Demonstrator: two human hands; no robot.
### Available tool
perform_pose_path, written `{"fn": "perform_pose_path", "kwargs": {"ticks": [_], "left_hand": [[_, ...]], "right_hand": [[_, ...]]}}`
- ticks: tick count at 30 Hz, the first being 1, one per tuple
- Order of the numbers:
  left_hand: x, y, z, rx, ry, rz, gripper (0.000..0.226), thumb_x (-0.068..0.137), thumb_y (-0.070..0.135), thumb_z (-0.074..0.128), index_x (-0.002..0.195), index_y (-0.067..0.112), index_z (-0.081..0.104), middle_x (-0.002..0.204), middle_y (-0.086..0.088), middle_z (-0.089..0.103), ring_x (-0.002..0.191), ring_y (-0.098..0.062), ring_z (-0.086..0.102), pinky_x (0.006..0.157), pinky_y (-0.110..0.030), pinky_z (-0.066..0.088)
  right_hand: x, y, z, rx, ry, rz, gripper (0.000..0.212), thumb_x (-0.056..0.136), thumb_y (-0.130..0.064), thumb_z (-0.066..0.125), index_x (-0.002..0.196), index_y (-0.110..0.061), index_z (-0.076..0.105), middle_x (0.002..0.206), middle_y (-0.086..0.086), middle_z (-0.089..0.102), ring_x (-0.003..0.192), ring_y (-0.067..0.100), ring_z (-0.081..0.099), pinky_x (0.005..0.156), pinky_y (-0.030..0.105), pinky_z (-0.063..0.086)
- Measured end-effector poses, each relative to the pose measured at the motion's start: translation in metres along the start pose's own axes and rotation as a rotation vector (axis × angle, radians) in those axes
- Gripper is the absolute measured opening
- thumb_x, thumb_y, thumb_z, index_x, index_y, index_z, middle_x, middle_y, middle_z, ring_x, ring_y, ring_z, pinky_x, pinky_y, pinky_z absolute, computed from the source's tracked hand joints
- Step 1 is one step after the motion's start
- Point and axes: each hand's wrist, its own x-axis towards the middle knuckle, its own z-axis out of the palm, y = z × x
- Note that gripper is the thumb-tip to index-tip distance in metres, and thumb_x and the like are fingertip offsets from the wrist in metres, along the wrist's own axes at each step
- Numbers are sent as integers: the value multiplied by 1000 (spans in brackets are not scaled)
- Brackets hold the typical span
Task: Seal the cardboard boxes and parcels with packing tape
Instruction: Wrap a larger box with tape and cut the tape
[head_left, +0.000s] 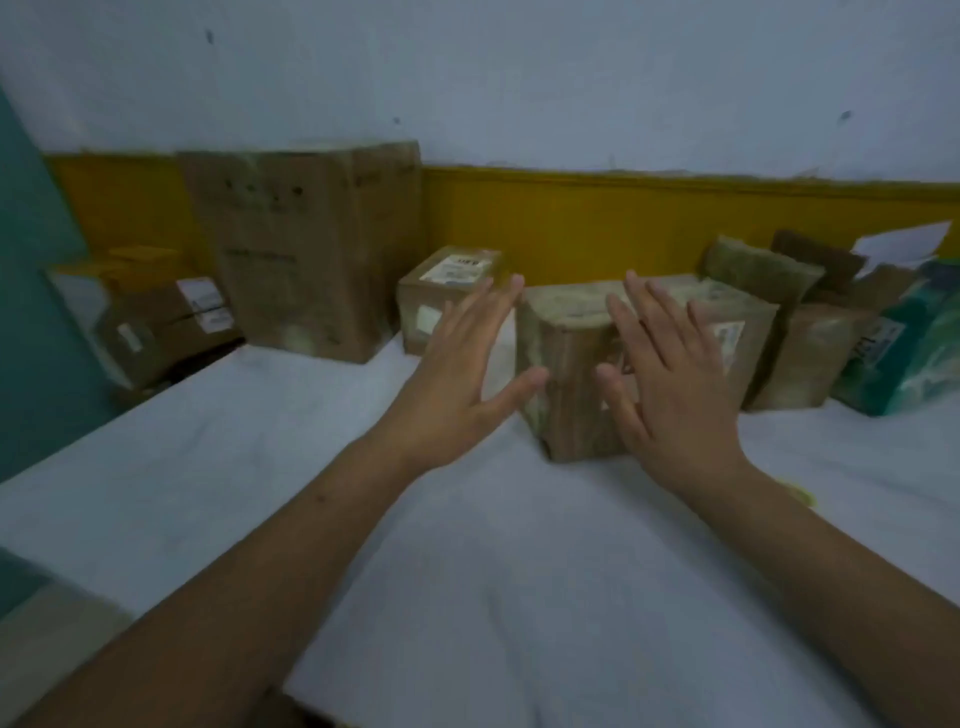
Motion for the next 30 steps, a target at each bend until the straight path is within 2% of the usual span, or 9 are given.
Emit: {"fn": "perform_pose_path", "kwargs": {"ticks": [4,8,12,15,17,22,26,28,30], "left_hand": [[-99,10,-60,82,343,-183,22,100,27,55,119,18,63,119,5,62,111,-1,54,95,-16,42],[-218,44,-81,-15,679,-744,22,98,24,57,77,17,56,70,10,55,64,-4,49,60,-23,39],[-265,82,-41,-374,431,-1233,44,85,61,59,88,16,60,80,-4,67,69,-17,65,68,-35,53],[-248,98,-16,-670,232,-1262,55,84,66,61,118,22,53,112,1,67,93,-9,67,79,-24,53],[-234,107,-10,-827,174,-1231,45,91,52,62,123,22,52,103,-2,73,81,-13,71,70,-23,55],[-224,107,-36,-629,-37,-1229,29,99,36,57,100,8,66,68,-9,71,59,-18,67,73,-36,61],[-207,135,-80,-452,-246,-1110,21,99,21,55,90,12,71,64,0,68,43,-2,59,51,-14,51],[-196,150,-106,-499,-285,-1078,23,99,24,56,89,10,73,54,1,64,38,-6,56,43,-14,46],[-184,155,-123,-420,-233,-1036,24,96,29,58,92,10,73,56,-4,66,41,-13,58,46,-20,49]], "right_hand": [[-10,-74,-1,240,-82,-125,41,102,-33,42,131,-9,60,143,9,52,138,31,41,112,51,33],[-49,-165,2,416,-219,-295,37,100,-30,43,128,-16,62,147,3,49,141,23,38,119,47,22],[-75,-203,15,554,-466,-371,43,98,-18,39,138,-10,54,149,6,46,137,21,42,117,18,14],[-73,-191,16,644,-663,-236,42,103,-9,40,144,-11,47,152,3,41,139,16,37,106,-2,4],[-71,-182,10,685,-692,-201,40,104,-10,40,142,-15,49,150,-1,43,138,10,37,104,-4,7],[-69,-180,0,788,-833,-348,38,106,-31,39,141,-26,53,148,-11,46,138,-1,34,116,17,22],[-67,-179,-6,769,-963,-572,66,96,-64,16,144,-30,47,157,-14,30,148,5,16,123,30,10],[-66,-178,-11,898,-1007,-546,71,91,-73,16,133,-33,57,149,-23,40,141,1,31,119,29,18],[-59,-179,-20,1206,-1076,-218,63,88,-75,25,110,-32,66,121,-25,62,115,-5,54,103,23,37]]}}
